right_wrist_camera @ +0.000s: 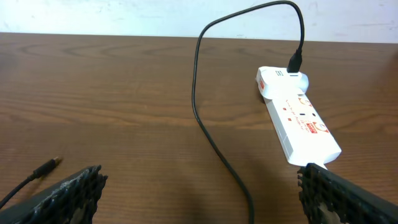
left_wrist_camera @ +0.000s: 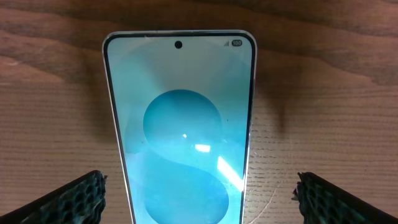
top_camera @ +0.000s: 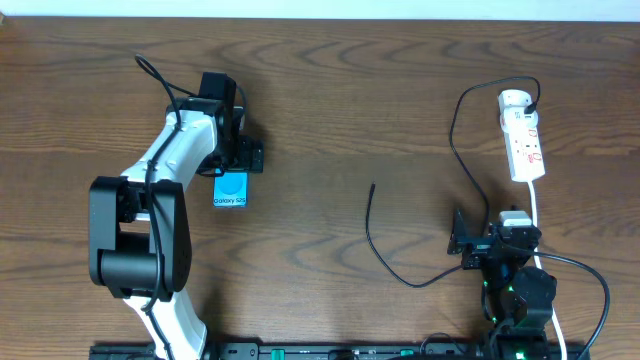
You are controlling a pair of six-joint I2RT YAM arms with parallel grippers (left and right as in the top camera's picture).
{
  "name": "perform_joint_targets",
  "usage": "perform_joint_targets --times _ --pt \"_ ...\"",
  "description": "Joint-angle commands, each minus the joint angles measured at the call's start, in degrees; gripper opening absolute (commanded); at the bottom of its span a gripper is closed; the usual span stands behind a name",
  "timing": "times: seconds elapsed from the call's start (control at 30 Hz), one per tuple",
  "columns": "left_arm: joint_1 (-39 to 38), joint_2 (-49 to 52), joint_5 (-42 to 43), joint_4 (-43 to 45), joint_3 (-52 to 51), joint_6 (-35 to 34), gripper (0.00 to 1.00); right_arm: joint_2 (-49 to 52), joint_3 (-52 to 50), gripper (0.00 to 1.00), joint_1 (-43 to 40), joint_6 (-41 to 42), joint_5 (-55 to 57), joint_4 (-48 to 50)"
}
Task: Plug charger to phone and switch on socket
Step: 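Lower the left gripper onto the phone's top edge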
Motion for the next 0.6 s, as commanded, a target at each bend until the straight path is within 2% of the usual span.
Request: perform_joint_targets --times 0.0,0.57 --pt "0.09 0.63 -0.76 0.57 -1.38 0.13 0.98 -0.09 -0.07 0.99 0.87 0.81 0.48 -0.24" --pt "0.09 0.63 -2.03 3.48 -3.48 0.13 0.98 -0.09 -0.07 0.99 0.87 0.81 0.48 -0.24"
